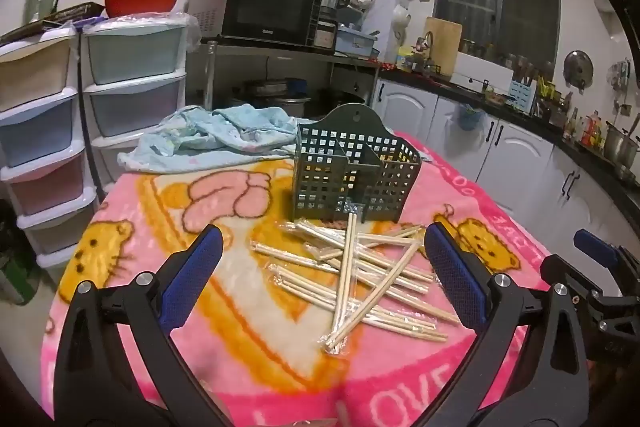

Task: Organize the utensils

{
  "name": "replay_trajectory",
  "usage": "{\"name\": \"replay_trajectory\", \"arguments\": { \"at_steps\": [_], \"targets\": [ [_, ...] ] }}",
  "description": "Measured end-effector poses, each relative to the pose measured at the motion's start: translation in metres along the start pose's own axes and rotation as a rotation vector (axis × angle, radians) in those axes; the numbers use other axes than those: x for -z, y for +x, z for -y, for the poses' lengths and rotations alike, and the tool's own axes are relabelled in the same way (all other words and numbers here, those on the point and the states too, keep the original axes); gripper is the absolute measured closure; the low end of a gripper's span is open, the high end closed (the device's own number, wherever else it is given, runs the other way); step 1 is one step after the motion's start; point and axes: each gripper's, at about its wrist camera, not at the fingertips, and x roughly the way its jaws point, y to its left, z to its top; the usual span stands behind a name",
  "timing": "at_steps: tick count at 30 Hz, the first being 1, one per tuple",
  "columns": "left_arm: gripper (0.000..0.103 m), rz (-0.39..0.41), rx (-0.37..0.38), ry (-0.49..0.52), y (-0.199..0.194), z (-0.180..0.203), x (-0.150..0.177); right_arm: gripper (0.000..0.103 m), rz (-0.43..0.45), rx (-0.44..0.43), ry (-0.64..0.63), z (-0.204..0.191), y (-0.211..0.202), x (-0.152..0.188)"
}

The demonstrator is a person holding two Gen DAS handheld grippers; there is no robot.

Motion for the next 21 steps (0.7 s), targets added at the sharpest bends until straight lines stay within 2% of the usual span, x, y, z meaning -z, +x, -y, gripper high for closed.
{"name": "replay_trajectory", "arguments": {
  "at_steps": [21],
  "targets": [
    [0.010, 0.015, 0.000, 0.003, -0.0071, 0.0047, -0.0073, 0.006, 0.012, 0.005, 0.003, -0.0014, -0.0021, -0.0008]
  ]
}}
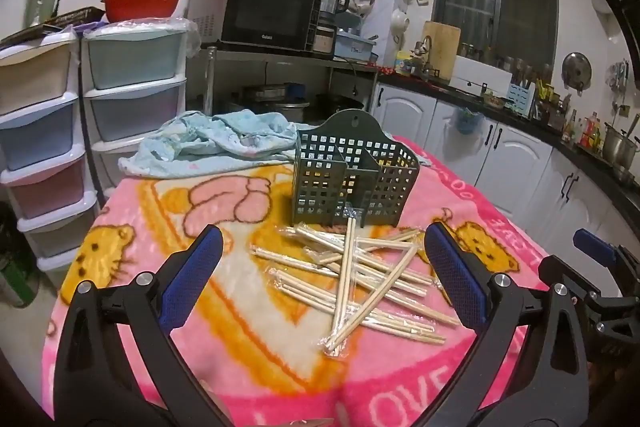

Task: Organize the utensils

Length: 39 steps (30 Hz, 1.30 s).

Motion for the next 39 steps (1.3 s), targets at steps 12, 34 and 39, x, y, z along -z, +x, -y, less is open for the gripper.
{"name": "replay_trajectory", "arguments": {
  "at_steps": [12, 34, 39],
  "targets": [
    [0.010, 0.003, 0.002, 0.003, -0.004, 0.002, -0.004, 0.006, 0.004, -0.001, -0.006, 0.001, -0.002, -0.002],
    [0.010, 0.006, 0.002, 0.002, -0.010, 0.000, -0.007, 0.006, 0.006, -0.001, -0.012, -0.002, -0.002, 0.000],
    [0.010, 0.009, 0.002, -0.005, -0.011, -0.003, -0.009, 0.006, 0.006, -0.007, -0.017, 0.000, -0.003, -0.003]
  ]
}}
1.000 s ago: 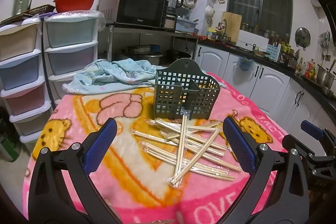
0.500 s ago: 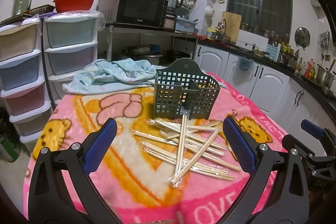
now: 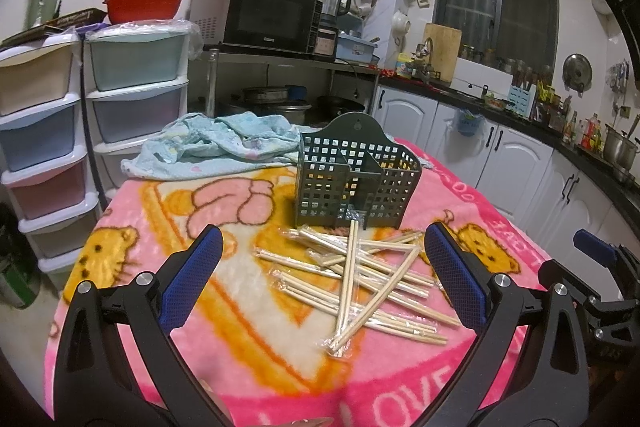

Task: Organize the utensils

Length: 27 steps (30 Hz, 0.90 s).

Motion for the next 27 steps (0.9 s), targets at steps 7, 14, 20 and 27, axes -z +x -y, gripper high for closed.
{"name": "replay_trajectory", "arguments": {
  "at_steps": [7, 14, 20, 27],
  "targets": [
    [0.010, -0.005, 0.003, -0.001, 0.004, -0.003, 0.003, 0.006, -0.006, -0.022, -0.021, -0.007, 0.000, 0.000],
    [0.010, -0.044, 0.016, -0.044, 0.017, -0.025, 0.008, 0.006, -0.024, -0.046, -0.033, -0.007, 0.007, 0.000],
    [0.010, -0.062, 0.006, -0.083, 0.024, -0.045, 0.005, 0.006, -0.032, -0.069, -0.070, -0.012, 0.013, -0.002],
    [0.010, -0.056, 0.004, -0.109, 0.027, -0.062, -0.004, 0.006, -0.057, -0.100, -0.079, -0.016, 0.025, -0.007]
  ]
}}
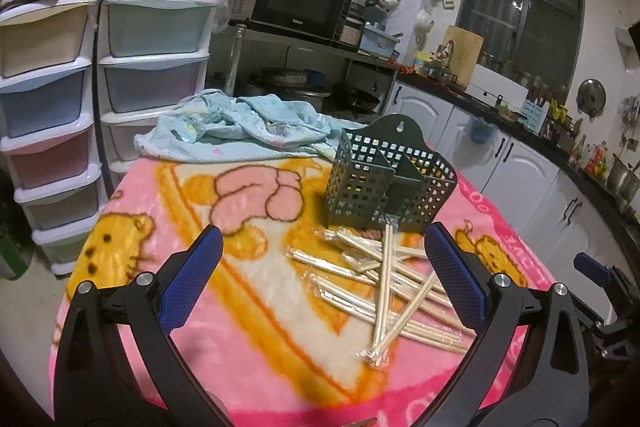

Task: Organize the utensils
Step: 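Lower the left tool onto a wrapped chopstick and close it while the right tool closes on another chopstick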

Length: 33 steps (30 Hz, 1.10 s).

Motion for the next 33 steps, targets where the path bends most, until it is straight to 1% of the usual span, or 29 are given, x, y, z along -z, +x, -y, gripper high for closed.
{"name": "replay_trajectory", "arguments": {
  "at_steps": [5, 7, 9, 13, 16, 22, 26, 29, 30, 32, 33],
  "targets": [
    [0.010, -0.003, 0.017, 0.007, 0.008, 0.000, -0.011, 0.006, 0.014, -0.012, -0.029, 0.000, 0.007, -0.011],
    [0.010, -0.004, 0.025, 0.015, 0.011, 0.003, -0.016, 0.006, 0.006, -0.022, -0.021, 0.004, 0.013, -0.017],
    [0.010, -0.001, 0.066, 0.020, 0.015, 0.006, -0.021, 0.006, -0.009, -0.039, 0.003, 0.010, 0.021, -0.022],
    [0.010, -0.009, 0.078, 0.046, 0.027, 0.015, -0.030, 0.006, -0.034, -0.043, 0.032, 0.021, 0.034, -0.030],
    [0.010, -0.030, 0.109, 0.054, 0.038, 0.022, -0.036, 0.006, -0.048, -0.024, 0.041, 0.031, 0.045, -0.033],
    [0.010, -0.084, 0.134, 0.062, 0.064, 0.037, -0.046, 0.006, -0.063, 0.005, 0.065, 0.052, 0.062, -0.043],
    [0.010, -0.121, 0.154, 0.071, 0.081, 0.045, -0.048, 0.006, -0.073, 0.035, 0.067, 0.064, 0.073, -0.049],
    [0.010, -0.153, 0.166, 0.085, 0.096, 0.052, -0.047, 0.007, -0.085, 0.038, 0.085, 0.076, 0.083, -0.052],
    [0.010, -0.162, 0.172, 0.089, 0.100, 0.053, -0.046, 0.008, -0.093, 0.042, 0.088, 0.079, 0.086, -0.052],
    [0.011, -0.188, 0.179, 0.091, 0.110, 0.057, -0.043, 0.021, -0.115, 0.046, 0.090, 0.085, 0.095, -0.051],
    [0.011, -0.200, 0.183, 0.091, 0.114, 0.058, -0.041, 0.023, -0.130, 0.048, 0.091, 0.087, 0.099, -0.049]
  ]
}}
